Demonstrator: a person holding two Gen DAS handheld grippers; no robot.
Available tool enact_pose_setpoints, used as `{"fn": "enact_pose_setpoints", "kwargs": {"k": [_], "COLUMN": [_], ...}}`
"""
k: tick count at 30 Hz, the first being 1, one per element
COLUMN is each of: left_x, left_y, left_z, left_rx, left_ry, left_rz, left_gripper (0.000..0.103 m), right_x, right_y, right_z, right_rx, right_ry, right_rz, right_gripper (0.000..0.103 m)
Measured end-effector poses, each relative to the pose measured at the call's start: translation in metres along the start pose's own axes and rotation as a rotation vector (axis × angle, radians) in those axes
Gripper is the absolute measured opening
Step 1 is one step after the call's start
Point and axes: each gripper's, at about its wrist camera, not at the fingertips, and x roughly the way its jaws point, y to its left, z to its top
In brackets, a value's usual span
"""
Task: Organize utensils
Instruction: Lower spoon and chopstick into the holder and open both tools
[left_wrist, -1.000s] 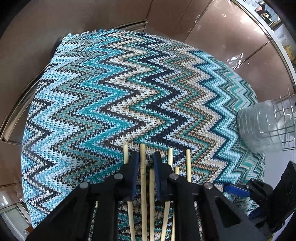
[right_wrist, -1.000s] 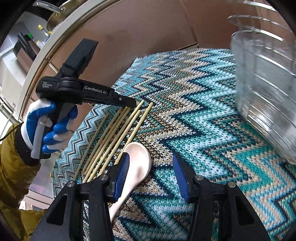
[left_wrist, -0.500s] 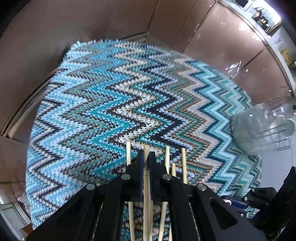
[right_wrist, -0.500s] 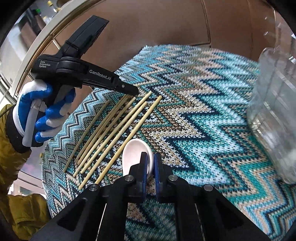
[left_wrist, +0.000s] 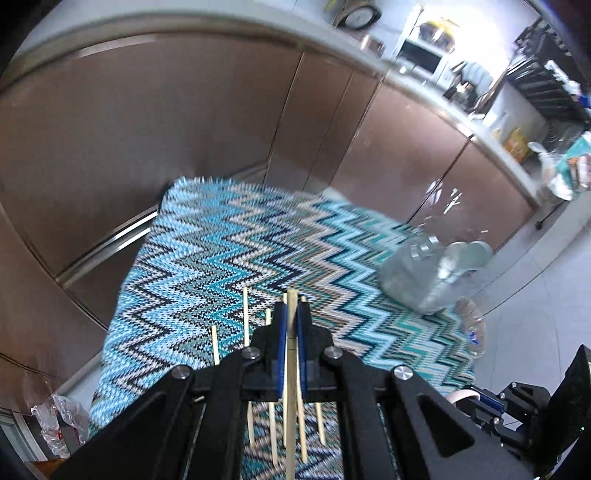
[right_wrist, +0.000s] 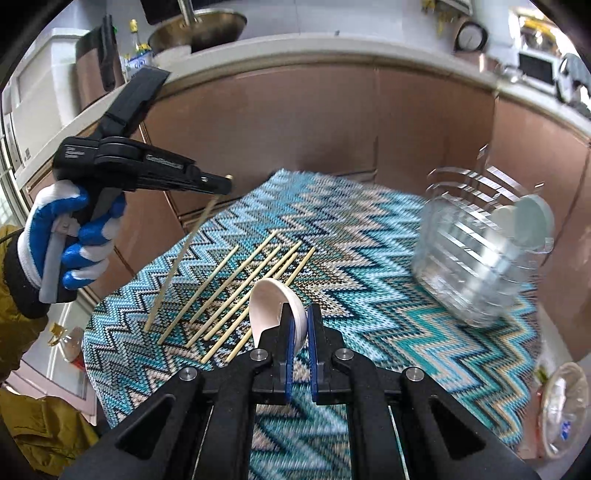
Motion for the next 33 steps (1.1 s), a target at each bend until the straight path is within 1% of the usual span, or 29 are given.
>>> {"fn": "enact_pose_setpoints", "kwargs": {"k": [6, 9, 13, 16, 20, 26, 28, 32, 33], "left_x": [-0.064, -0.087, -0.109, -0.12, -0.125, -0.122, -0.115, -0.088, -0.077], "left_y": [-0.014, -0.023, -0.04, -0.063, -0.095, -0.144, -0.166, -0.192, -0.198], "left_z": [-0.02, -0.025, -0.025, -0.02, -0.002, 0.048, 0.067, 0.093, 0.098], "left_rx": [0.028, 0.034, 0.035, 0.057, 0.071, 0.067, 0.071, 0.056, 0.05], "left_ry": [-0.097, -0.137, -0.183, -0.223, -0.277, -0.404, -0.465, -0.533, -0.554], "left_rz": [-0.047, -0.081, -0.143, -0.171, -0.197, -0.22, -0.209, -0.2, -0.185], "left_gripper": [0.005, 0.005, 0.005, 0.005, 0.005, 0.005, 0.005, 0.005, 0.005], "right_x": [-0.062, -0.091, -0.127, -0.148, -0.163, -0.166, -0.162, -0.142, -0.138], "right_y": [0.016, 0.021, 0.022, 0.018, 0.008, -0.02, -0.032, -0.061, -0.068], "right_z": [-0.015, -0.014, -0.008, -0.001, 0.014, 0.05, 0.064, 0.084, 0.087], "right_rx": [0.034, 0.046, 0.048, 0.048, 0.047, 0.048, 0.034, 0.029, 0.029], "right_ry": [-0.094, -0.149, -0.233, -0.295, -0.371, -0.474, -0.508, -0.544, -0.548], "right_rz": [-0.091, -0.146, -0.223, -0.275, -0.36, -0.437, -0.481, -0.526, -0.53], "right_gripper": [0.007, 0.007, 0.007, 0.007, 0.007, 0.007, 0.007, 0.007, 0.007]}}
